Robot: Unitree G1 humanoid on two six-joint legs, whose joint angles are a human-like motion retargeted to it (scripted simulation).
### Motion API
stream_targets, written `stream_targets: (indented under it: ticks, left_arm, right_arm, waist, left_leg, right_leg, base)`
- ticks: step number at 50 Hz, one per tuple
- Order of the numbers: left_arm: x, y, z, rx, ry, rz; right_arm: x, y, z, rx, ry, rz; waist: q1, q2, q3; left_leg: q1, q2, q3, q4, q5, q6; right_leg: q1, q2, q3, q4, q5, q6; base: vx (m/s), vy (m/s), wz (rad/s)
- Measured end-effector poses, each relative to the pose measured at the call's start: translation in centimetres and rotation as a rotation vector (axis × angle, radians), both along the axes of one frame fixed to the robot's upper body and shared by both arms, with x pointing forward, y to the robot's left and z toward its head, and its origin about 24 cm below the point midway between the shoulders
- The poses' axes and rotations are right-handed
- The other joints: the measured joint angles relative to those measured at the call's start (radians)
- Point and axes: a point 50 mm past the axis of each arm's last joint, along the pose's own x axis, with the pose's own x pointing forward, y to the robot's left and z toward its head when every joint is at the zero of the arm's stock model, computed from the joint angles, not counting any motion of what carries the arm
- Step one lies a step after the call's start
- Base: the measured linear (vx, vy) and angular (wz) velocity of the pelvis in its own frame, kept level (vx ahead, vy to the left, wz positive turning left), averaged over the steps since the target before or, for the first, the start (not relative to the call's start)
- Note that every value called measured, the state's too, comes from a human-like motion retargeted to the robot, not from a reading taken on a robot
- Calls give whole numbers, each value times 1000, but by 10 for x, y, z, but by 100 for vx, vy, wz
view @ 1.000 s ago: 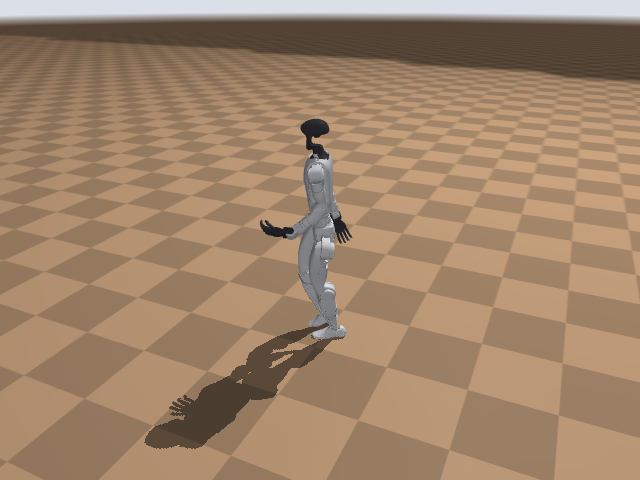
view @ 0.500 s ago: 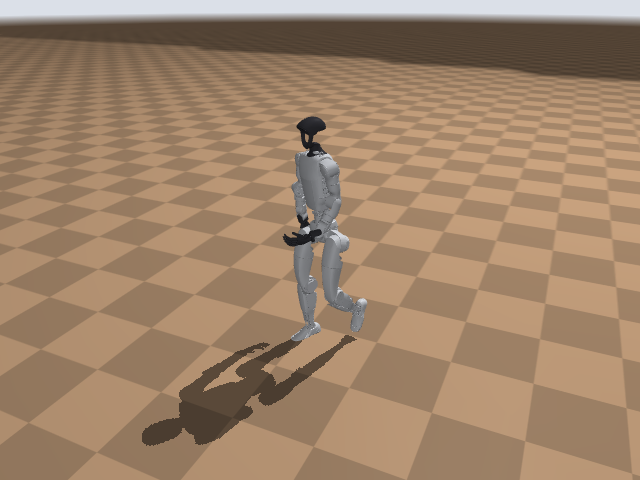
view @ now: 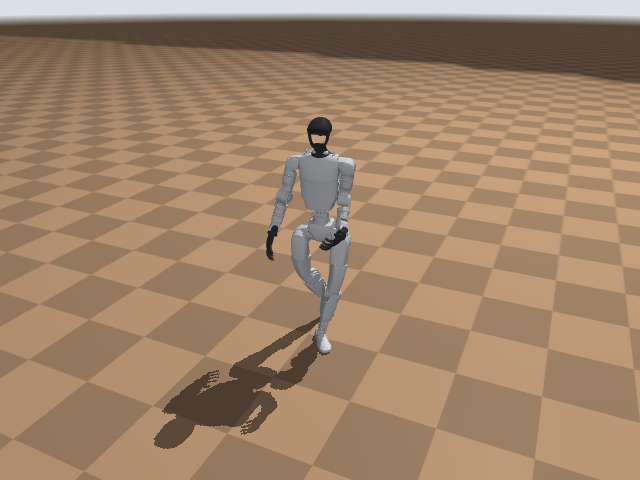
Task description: Walk run
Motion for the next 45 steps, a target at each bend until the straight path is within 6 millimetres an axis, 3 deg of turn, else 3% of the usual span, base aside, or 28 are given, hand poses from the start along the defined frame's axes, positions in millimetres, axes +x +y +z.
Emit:
stream_targets:
  ticks: [2, 6, 8, 10, 13, 16, 20, 22, 23, 25, 27, 28, 30, 33, 35, 38, 41, 45]
  left_arm:
    - [5, -2, 3, -13, -17, -1]
    - [23, -6, 11, -22, -60, -60]
    - [32, -7, 17, 3, -92, -89]
    - [38, -8, 22, 27, -119, -121]
    - [43, -9, 26, 21, -136, -132]
    - [44, -9, 27, -4, -142, -112]
    - [38, -1, 26, -14, -138, -65]
    - [32, 5, 23, -14, -124, -34]
    - [28, 7, 20, -12, -111, -20]
    - [20, 10, 15, -17, -79, 11]
    - [11, 12, 8, -24, -38, 29]
    - [6, 12, 5, -28, -20, 32]
    - [-4, 12, -1, -34, 10, 32]
    - [-11, 0, -5, -53, 41, 21]
    - [-10, -1, -3, -56, 28, 28]
    - [-8, 1, 1, -47, 1, 4]
    - [-4, 4, 5, -20, -18, 5]
    - [2, 9, 15, 27, -63, 12]
  right_arm:
    - [-41, 4, -9, 65, 155, -15]
    - [-118, 20, -15, 146, 391, -114]
    - [-150, 34, -15, 185, 467, -170]
    - [-176, 51, -13, 246, 529, -220]
    - [-203, 67, -8, 314, 601, -234]
    - [-218, 74, -5, 344, 655, -193]
    - [-224, 69, -3, 322, 698, -107]
    - [-221, 60, -3, 288, 700, -79]
    - [-220, 56, -3, 268, 699, -75]
    - [-213, 43, -3, 219, 691, -88]
    - [-207, 34, -3, 182, 681, -136]
    - [-204, 30, -3, 168, 673, -172]
    - [-198, 26, -4, 155, 644, -255]
    - [-181, 23, -7, 183, 565, -390]
    - [-159, 19, -9, 209, 512, -428]
    - [-116, 11, -12, 193, 412, -425]
    - [-64, 4, -11, 148, 253, -344]
    - [5, -5, 2, 125, 21, -197]
  waist:
    - [-25, 53, 0]
    - [-57, 124, 2]
    - [-37, 122, 2]
    - [-95, 131, 5]
    - [-155, 119, 18]
    - [-205, 88, 47]
    - [-232, 38, 96]
    - [-248, 25, 113]
    - [-253, 24, 113]
    - [-268, 25, 100]
    - [-304, 34, 78]
    - [-337, 39, 68]
    - [-349, 62, 35]
    - [-348, 58, 20]
    - [-351, 28, 10]
    - [-317, -18, 1]
    - [-242, -45, 18]
    - [-146, -60, 36]
  left_leg:
    - [37, 11, -83, -13, -9, 0]
    - [78, 15, -249, -18, -12, 0]
    - [109, -1, -289, -32, -17, 0]
    - [121, -20, -421, -28, -15, 0]
    - [146, -67, -569, -15, -23, 0]
    - [209, -126, -687, -11, -33, 0]
    - [335, -189, -778, -19, -47, 0]
    - [401, -206, -807, -27, -34, 0]
    - [427, -211, -814, -31, -20, 0]
    - [460, -235, -818, -32, 33, 0]
    - [471, -225, -836, 7, 121, -59]
    - [475, -218, -849, 44, 182, -98]
    - [446, -187, -809, 134, 374, -220]
    - [317, -136, -656, 427, 605, -443]
    - [229, -67, -505, 608, 695, -494]
    - [99, -82, -417, 720, 543, -328]
    - [-60, -120, -386, 750, 408, -299]
    - [-200, -48, -257, 582, 250, -203]
  right_leg:
    - [-89, 73, 99, 149, 17, -38]
    - [-281, 157, 267, 340, -139, 18]
    - [-341, 167, 348, 333, -205, 1]
    - [-416, 115, 309, 310, -279, -41]
    - [-493, 55, 316, 157, -310, -29]
    - [-547, 36, 407, -50, -295, 64]
    - [-600, 38, 594, -287, -351, 173]
    - [-610, 34, 650, -363, -360, 292]
    - [-614, 25, 627, -380, -364, 317]
    - [-617, 39, 670, -367, -361, 313]
    - [-604, 43, 600, -316, -337, 240]
    - [-590, 9, 477, -303, -291, 237]
    - [-560, 67, 660, -265, -306, 199]
    - [-505, 39, 599, -217, -384, 163]
    - [-444, -17, 447, -235, -406, 134]
    - [-368, 3, 523, -255, -446, 97]
    - [-297, 8, 494, -299, -447, 79]
    - [-216, 57, 464, -334, -478, 51]
  base:
    - [83, 22, 240]
    - [73, 17, 244]
    - [65, 6, 191]
    - [60, -4, 295]
    - [66, -11, 279]
    - [71, -16, 218]
    - [78, -15, 113]
    - [97, -18, 70]
    - [77, -3, 54]
    - [91, -2, 60]
    - [106, -21, 131]
    - [99, -27, 170]
    - [96, -31, 135]
    - [101, -34, 124]
    - [92, -33, 96]
    - [80, -27, 46]
    - [71, -22, -17]
    - [76, -24, -8]
